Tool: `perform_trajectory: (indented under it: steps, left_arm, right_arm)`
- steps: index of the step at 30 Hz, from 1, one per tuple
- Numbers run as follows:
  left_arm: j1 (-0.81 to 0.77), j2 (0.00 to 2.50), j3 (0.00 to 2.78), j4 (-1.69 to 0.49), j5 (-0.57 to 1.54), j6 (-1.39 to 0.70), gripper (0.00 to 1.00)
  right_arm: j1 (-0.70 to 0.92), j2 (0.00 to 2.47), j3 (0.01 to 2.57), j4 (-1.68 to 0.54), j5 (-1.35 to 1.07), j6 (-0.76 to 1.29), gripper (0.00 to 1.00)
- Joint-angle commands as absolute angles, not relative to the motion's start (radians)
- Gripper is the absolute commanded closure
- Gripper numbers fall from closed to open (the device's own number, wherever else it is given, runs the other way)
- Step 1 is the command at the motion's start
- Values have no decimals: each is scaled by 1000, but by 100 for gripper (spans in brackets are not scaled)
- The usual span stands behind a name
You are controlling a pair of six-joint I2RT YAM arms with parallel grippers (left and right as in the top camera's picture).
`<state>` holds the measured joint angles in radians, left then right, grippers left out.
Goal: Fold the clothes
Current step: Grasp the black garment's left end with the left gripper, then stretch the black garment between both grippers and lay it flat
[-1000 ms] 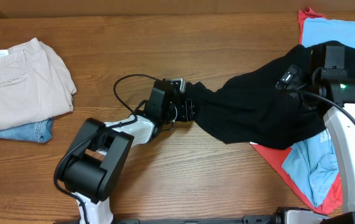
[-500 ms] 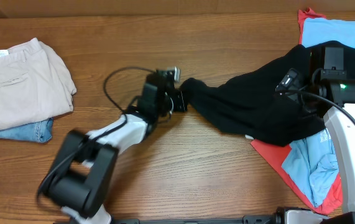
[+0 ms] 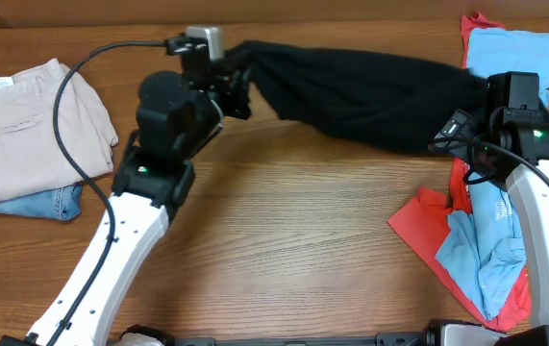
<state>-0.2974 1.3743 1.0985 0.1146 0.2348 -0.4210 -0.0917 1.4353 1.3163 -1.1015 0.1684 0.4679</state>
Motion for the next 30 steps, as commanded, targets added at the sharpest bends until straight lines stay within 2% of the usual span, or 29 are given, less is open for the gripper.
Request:
perform_trajectory:
  steps: [1, 7, 16, 18, 20, 23, 24, 30]
  left_arm:
    - [-253, 1391, 1108, 26, 104, -352, 96]
    - [-210, 1436, 1108, -64, -37, -202, 96]
    - [-163, 1451, 1108, -186, -165, -156, 96]
    - [-151, 1451, 1108, -199, -166, -156, 96]
    - [-141, 1451, 1108, -209, -169, -155, 96]
    - [-118, 1451, 1108, -214, -189, -152, 96]
    - [-111, 1451, 1108, -215, -202, -152, 96]
    - [-72, 1451, 1108, -239, -217, -153, 96]
  right_arm:
    - [-96, 1449, 1280, -1085, 183, 472, 0]
    - [-97, 1503, 1223, -1001, 199, 472, 0]
    - [-168, 1647, 1195, -897, 209, 471, 0]
    - [-191, 1686, 1195, -895, 205, 471, 4]
    - [-208, 1726, 1195, -881, 170, 439, 21]
    - [-229, 1783, 1195, -850, 125, 412, 60]
    - [-234, 1798, 1195, -840, 126, 412, 67]
    - [-273, 1843, 1195, -747, 134, 411, 72]
